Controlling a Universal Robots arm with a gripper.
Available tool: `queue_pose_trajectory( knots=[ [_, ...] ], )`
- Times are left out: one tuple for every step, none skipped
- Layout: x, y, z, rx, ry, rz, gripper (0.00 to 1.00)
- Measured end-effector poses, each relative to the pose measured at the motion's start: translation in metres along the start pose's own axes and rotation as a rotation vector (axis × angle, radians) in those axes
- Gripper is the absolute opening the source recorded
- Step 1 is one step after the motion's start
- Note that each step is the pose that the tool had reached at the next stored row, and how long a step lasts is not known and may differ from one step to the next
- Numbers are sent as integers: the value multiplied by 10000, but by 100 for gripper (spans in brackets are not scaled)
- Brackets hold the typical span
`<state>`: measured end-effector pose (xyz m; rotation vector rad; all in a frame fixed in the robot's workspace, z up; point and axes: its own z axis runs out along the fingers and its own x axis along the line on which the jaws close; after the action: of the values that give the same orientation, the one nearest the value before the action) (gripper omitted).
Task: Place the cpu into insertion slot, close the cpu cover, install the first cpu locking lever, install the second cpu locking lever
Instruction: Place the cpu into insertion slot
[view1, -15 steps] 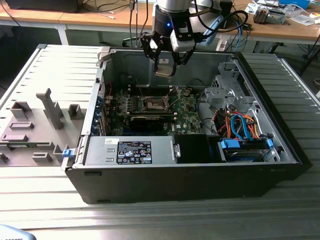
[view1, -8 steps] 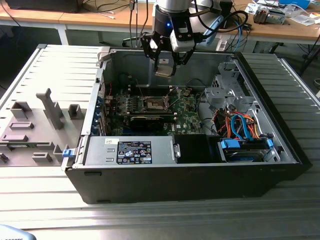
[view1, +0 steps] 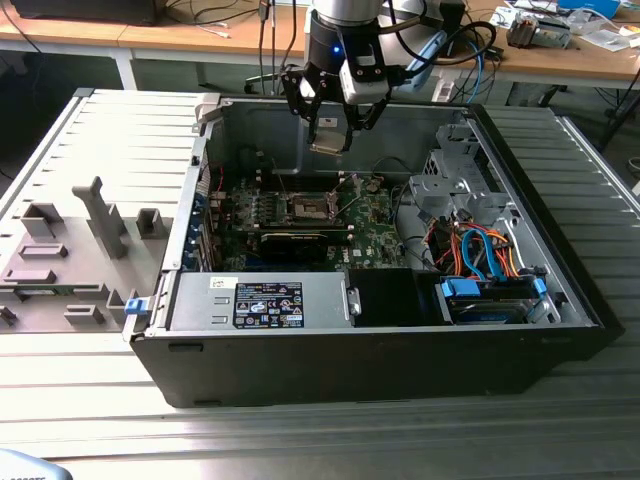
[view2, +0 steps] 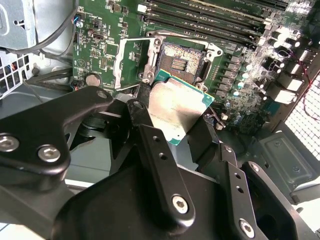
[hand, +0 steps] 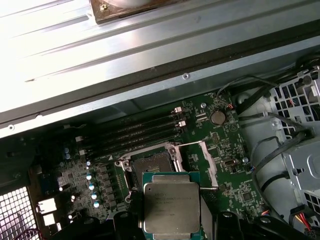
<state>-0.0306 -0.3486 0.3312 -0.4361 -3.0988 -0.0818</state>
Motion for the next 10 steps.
queue_pose_trajectory(
  knots=[
    [0,0,0,-1,-1,8,55],
    [0,0,1,-1,-3,41,55],
    [0,0,1,-2,-3,49,55],
    [0,0,1,-1,-3,58,55],
    [0,0,1,-1,-4,69,55],
    [0,0,1,-1,-4,76,55],
    [0,0,1,-1,-4,80,55],
    [0,0,1,-2,-4,86,55],
    [0,0,2,-2,-5,90,55],
    [0,0,2,-2,-5,94,55]
  ],
)
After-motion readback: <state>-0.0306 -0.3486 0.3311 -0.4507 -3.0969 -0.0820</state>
